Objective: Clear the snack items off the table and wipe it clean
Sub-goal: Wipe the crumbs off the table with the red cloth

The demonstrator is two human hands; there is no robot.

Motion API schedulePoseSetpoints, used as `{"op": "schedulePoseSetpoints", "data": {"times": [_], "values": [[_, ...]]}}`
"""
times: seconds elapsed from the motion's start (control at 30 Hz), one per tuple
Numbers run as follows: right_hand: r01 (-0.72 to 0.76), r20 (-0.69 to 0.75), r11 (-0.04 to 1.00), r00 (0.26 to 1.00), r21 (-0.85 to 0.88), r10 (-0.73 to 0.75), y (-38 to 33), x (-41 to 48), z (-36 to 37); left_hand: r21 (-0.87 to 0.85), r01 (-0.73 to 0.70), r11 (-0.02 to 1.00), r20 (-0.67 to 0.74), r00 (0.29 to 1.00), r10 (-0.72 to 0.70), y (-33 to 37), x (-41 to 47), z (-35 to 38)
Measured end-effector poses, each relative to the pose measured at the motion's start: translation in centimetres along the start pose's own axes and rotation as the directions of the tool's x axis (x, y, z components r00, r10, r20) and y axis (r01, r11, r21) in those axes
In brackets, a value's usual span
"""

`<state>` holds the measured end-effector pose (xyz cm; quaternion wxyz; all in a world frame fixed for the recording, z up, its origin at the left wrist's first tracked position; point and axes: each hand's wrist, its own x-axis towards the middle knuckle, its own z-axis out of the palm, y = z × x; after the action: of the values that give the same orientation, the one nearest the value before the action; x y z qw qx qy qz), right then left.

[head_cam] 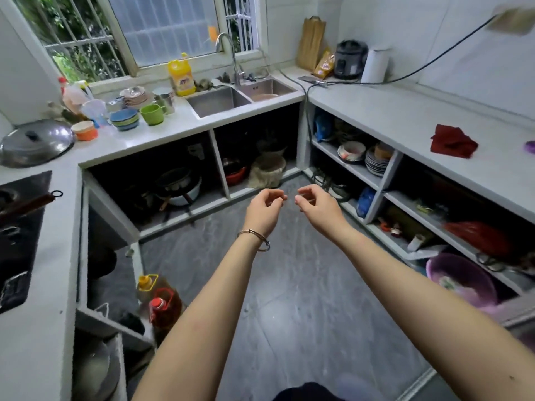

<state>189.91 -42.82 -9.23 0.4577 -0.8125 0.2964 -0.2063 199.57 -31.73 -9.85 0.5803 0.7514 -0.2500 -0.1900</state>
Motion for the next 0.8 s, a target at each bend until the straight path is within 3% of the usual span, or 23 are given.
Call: {"op": "schedulePoseSetpoints", "data": {"times": [0.4,0.57,0.8], "values": [[-0.134,-0.176,0.990,0.975,0.037,0.138,7.0,11.1,-6.6,0.044,-0.060,0.997,0.185,0.981,0.051,0.5,13.6,10.3],[-0.153,-0.226,0.987,0.961,0.045,0.159,10.2,18.0,-11.5,-0.065,-0.018,0.998,0.236,0.971,0.033,3.5,20.4,17.2],[-0.197,-0.298,0.978,0.932,0.068,0.208,13.8,25.8,-17.1,-0.047,-0.052,0.998,0.308,0.949,0.064,5.5,29.0,25.0]]}}
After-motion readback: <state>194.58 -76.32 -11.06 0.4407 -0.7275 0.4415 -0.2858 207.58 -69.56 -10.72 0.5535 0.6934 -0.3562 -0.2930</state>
